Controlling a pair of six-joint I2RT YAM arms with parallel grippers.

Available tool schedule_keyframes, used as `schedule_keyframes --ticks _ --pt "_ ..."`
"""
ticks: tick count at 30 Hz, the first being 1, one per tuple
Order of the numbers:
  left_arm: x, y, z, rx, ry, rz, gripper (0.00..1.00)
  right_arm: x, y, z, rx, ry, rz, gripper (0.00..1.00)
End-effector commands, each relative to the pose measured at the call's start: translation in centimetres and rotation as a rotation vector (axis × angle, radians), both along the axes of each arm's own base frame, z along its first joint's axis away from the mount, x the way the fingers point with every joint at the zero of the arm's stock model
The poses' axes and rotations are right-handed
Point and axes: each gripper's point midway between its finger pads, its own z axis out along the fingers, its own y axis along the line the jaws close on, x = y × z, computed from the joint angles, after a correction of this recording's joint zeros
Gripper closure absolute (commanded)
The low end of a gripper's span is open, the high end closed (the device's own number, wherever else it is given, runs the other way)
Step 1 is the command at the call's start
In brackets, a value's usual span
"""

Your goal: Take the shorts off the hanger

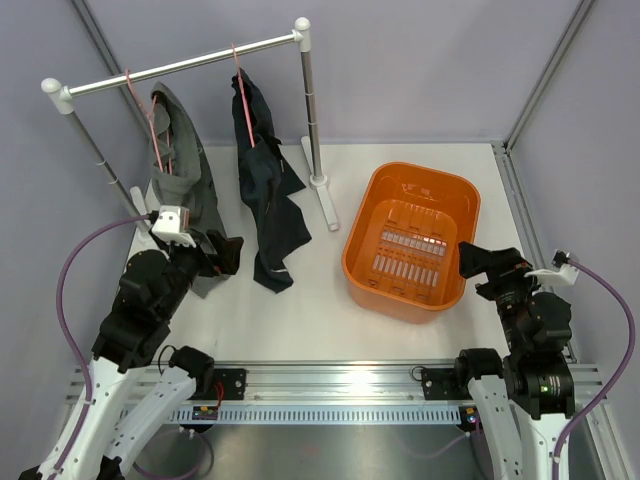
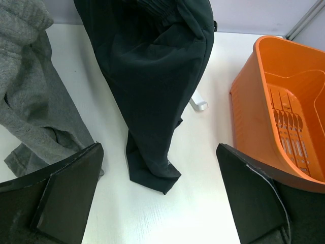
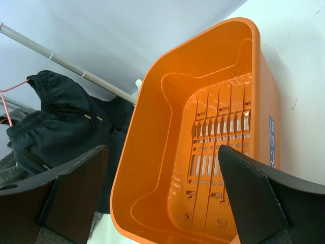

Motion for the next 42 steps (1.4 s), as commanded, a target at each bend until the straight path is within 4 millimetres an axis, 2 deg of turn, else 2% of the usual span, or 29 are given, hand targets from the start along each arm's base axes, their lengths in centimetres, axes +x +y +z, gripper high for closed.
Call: schedule_keyframes --ticks 1,10,14,17,18,19,21,22,23,25,28,31,33,34,36,37,41,42 --pt "0.2 -0.4 1.5 -0.036 -0.054 -0.012 0.01 -0.4 -0.2 1.8 0.005 -0.066 -0.010 0.01" --pt "0.2 -0.6 2.2 -0.039 -0.078 -0.027 0.01 -0.5 -0.4 1.5 -0.001 -0.046 -0.023 0.01" --pt "0.2 0.0 4.1 -0.065 -0.101 0.009 0.01 -0.3 -0.4 1.3 -0.006 -0.034 -0.020 0.01" --pt "0.5 0.8 7.3 -0.098 -0.128 0.066 0.01 -0.1 -0.3 1.2 -0.001 -0.028 -0.014 0.01" --pt "0.1 1.1 9.7 -0.120 -0.159 0.079 0.01 0.0 -0.1 1.0 0.000 -0.023 -0.008 0.01" --pt "1.0 1.1 10.0 -0.117 -0.134 0.098 0.01 0.1 -0.1 1.0 0.004 -0.022 -0.005 0.01" --pt "1.5 1.0 11.7 -0.120 -0.134 0.108 0.01 0.2 0.2 0.9 0.012 -0.023 0.008 0.01" --pt "2.2 1.1 13.5 -0.128 -0.150 0.131 0.01 0.3 0.3 0.9 0.016 -0.028 0.014 0.01" --pt "2.6 1.3 14.2 -0.128 -0.157 0.146 0.01 0.3 0.4 0.9 0.016 -0.026 0.017 0.01" --pt "3.9 2.2 15.8 -0.109 -0.163 0.222 0.01 0.4 0.4 0.7 0.016 -0.020 0.020 0.00" --pt "6.1 4.3 16.6 -0.056 -0.136 0.387 0.01 0.5 0.5 0.7 0.013 -0.017 0.023 0.01" --pt "7.2 6.9 16.4 0.013 -0.096 0.552 0.01 0.8 0.5 0.6 0.016 -0.012 0.023 0.01" --pt "8.5 7.2 16.5 0.029 -0.071 0.571 0.01 0.9 1.2 0.9 0.024 -0.015 0.061 0.00" --pt "9.0 8.7 16.4 0.019 -0.056 0.608 0.01 0.9 1.3 1.0 0.025 -0.015 0.070 0.01" --pt "10.5 8.6 16.1 -0.023 -0.009 0.566 0.01 1.2 1.7 1.3 0.019 -0.004 0.094 0.01" --pt "10.8 9.9 16.0 -0.031 0.002 0.598 0.01 1.3 1.8 1.4 0.015 0.000 0.099 0.00" --pt "12.1 11.2 15.6 -0.021 0.025 0.627 0.01 2.0 2.2 1.6 0.009 0.005 0.123 0.00" --pt "12.5 11.3 15.6 -0.021 0.020 0.626 0.01 2.2 2.4 1.2 0.013 0.013 0.131 0.01"
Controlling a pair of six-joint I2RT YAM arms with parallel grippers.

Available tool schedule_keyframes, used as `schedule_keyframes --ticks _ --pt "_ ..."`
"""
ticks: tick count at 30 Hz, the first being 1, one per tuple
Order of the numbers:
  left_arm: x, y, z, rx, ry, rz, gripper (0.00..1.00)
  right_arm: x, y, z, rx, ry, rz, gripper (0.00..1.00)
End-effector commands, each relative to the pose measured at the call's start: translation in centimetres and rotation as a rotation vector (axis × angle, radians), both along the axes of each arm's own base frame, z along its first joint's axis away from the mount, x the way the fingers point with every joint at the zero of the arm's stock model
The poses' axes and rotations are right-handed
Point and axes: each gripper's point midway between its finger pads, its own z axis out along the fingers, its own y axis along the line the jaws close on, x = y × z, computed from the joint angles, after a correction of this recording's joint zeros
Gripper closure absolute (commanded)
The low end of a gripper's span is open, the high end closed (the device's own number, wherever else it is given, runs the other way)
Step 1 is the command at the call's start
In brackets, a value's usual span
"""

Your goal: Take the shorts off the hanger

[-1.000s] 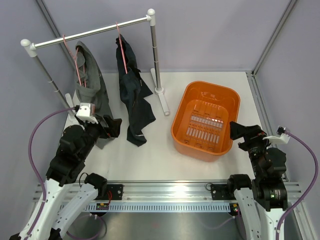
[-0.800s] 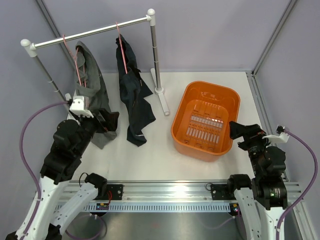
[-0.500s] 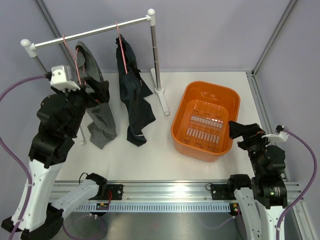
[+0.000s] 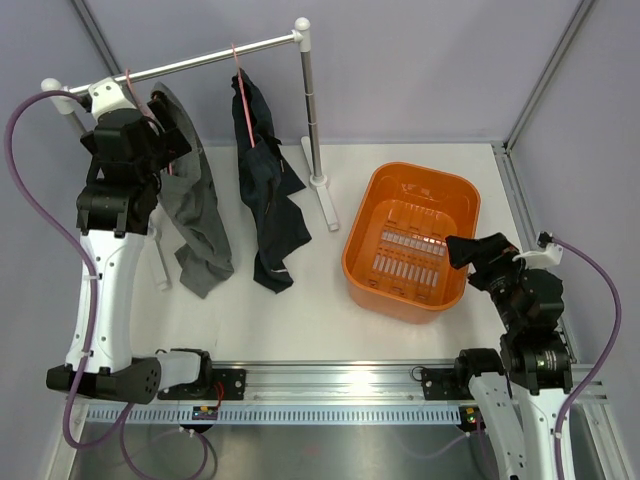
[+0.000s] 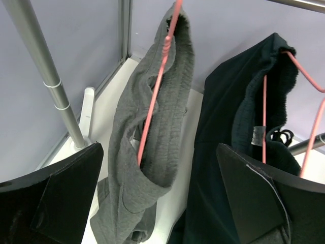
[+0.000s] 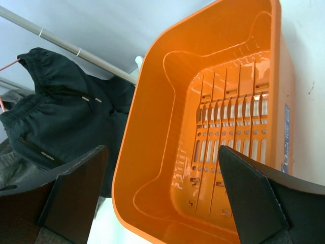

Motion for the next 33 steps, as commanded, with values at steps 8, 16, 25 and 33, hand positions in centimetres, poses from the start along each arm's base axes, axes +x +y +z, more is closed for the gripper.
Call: schedule_keyframes --ticks 8,16,25,33 --pt "3.8 0.5 0.8 -0.032 -0.058 -0.036 0.01 1.9 2.4 2.1 0.051 -0.079 0.129 0.01" --pt "6.9 1.7 -0.4 0.010 -0.090 0.022 0.01 3.1 3.1 1.9 0.045 -0.077 0.168 0.01" --pt "9.3 3.5 -1.1 0.050 -0.105 0.118 0.01 4.3 3.5 0.5 0.043 -0.054 0.193 0.01" --pt "10.0 3.7 0.0 0.060 -0.133 0.147 0.01 4.6 3.5 0.1 0.029 -0.042 0.196 0.01"
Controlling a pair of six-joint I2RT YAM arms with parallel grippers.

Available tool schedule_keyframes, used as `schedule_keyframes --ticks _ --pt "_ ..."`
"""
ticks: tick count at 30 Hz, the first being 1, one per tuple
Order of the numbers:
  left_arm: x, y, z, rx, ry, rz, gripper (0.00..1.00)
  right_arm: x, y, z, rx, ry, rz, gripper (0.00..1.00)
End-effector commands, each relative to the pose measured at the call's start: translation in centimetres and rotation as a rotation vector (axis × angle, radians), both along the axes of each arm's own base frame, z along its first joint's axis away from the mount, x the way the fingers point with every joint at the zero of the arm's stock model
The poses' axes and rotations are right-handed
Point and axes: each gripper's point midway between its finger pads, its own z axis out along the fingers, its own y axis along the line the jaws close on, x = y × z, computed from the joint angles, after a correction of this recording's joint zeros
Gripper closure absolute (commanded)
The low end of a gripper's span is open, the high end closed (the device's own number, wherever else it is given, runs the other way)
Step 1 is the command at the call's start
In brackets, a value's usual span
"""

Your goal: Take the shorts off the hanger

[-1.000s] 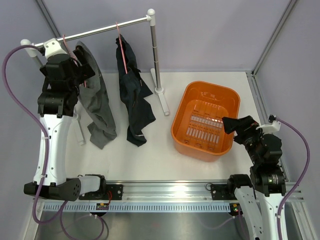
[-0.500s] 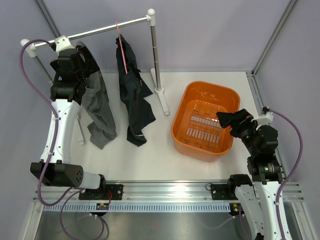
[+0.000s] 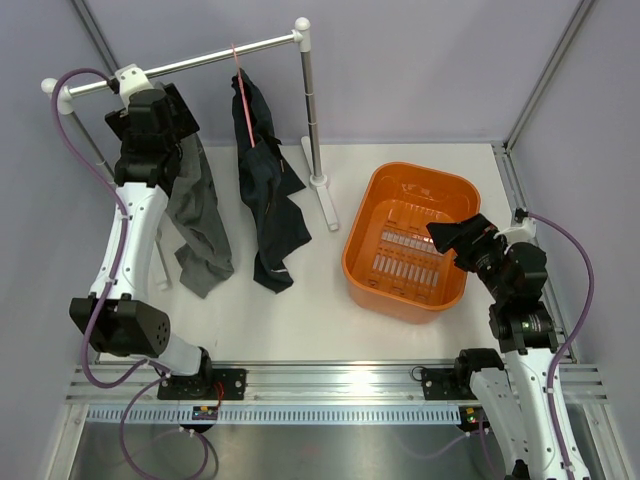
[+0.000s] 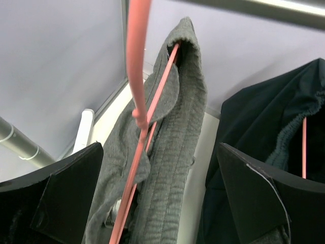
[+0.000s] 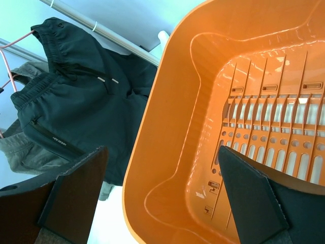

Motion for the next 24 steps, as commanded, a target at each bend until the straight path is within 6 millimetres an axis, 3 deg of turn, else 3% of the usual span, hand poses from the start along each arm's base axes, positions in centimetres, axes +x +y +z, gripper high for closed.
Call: schedule_keyframes --ticks 1,9,20,24 --pt "-0.1 1.0 4.7 0.011 -0.146 0.061 0.01 0.3 0.3 1.5 -0.009 -0.069 0.023 0.01" --pt "-0.2 1.6 4.9 0.030 -0.152 0.094 0.11 0.6 0.4 0.5 -0.007 -0.048 0.032 0.01" --pt "0.0 1.5 5.0 0.048 -0.130 0.080 0.39 0.4 0.6 0.3 0.007 -0.052 0.041 0.01" --pt "0.1 1.5 4.9 0.050 -0.115 0.079 0.41 0.5 0.7 0.2 0.012 -0.050 0.042 0.00"
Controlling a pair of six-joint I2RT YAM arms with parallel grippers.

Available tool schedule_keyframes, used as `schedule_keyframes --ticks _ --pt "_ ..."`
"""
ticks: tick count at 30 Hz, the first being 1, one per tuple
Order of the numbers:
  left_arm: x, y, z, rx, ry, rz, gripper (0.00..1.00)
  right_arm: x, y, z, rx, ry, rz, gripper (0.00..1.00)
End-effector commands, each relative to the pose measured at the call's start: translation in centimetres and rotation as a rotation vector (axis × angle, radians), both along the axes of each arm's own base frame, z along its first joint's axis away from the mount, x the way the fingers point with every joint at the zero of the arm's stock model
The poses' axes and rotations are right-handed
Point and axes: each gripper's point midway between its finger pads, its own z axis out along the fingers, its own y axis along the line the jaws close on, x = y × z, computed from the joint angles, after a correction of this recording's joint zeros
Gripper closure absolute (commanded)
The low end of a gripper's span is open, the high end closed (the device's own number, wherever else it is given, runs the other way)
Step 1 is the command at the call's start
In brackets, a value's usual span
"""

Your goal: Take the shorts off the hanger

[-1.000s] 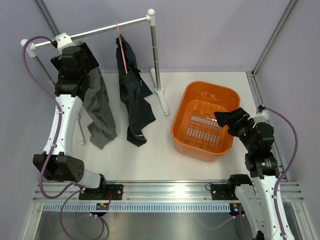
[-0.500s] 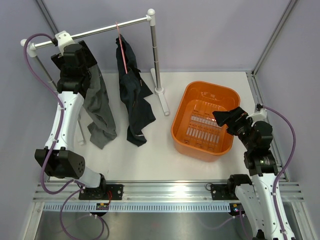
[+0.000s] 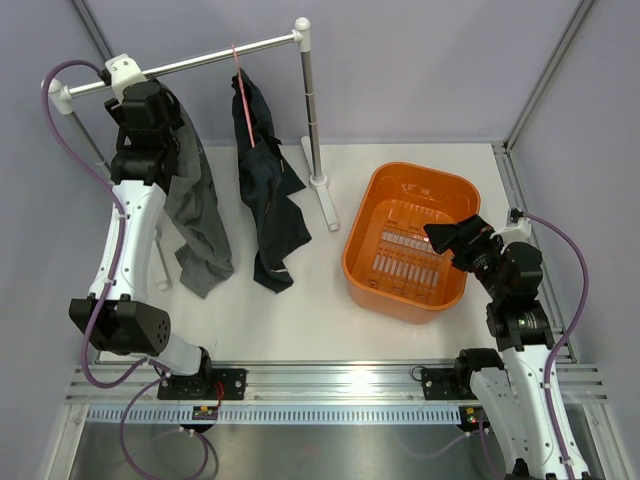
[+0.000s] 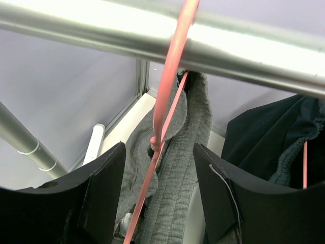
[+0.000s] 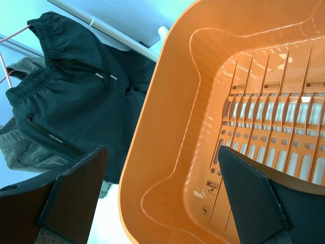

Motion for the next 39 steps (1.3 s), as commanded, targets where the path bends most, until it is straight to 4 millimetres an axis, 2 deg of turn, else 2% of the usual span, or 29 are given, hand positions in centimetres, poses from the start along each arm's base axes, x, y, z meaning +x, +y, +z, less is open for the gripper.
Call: schedule_keyframes --ticks 1,15,25,29,39 --pt "0.1 0.4 2.5 0.008 -0.067 0.021 0.41 0.0 0.4 1.2 0.011 -0.054 0.023 0.00" --pt "0.2 -0.2 1.9 0.048 -0.037 0.035 0.47 -0.2 0.8 0.9 0.028 -0.059 0.045 0.01" --pt "-0.9 0.5 1.0 0.025 -0.036 0.124 0.49 -0.2 0.9 0.8 0.030 -0.061 0.053 0.00" --pt "-1.5 1.0 1.3 0.026 -0.078 0.161 0.46 -0.1 1.0 0.5 0.026 -0.055 0.061 0.01" --pt "-0.3 0.8 2.2 0.045 -0.062 0.141 0.46 0.3 1.1 -0.2 0.026 -0.044 0.067 0.01"
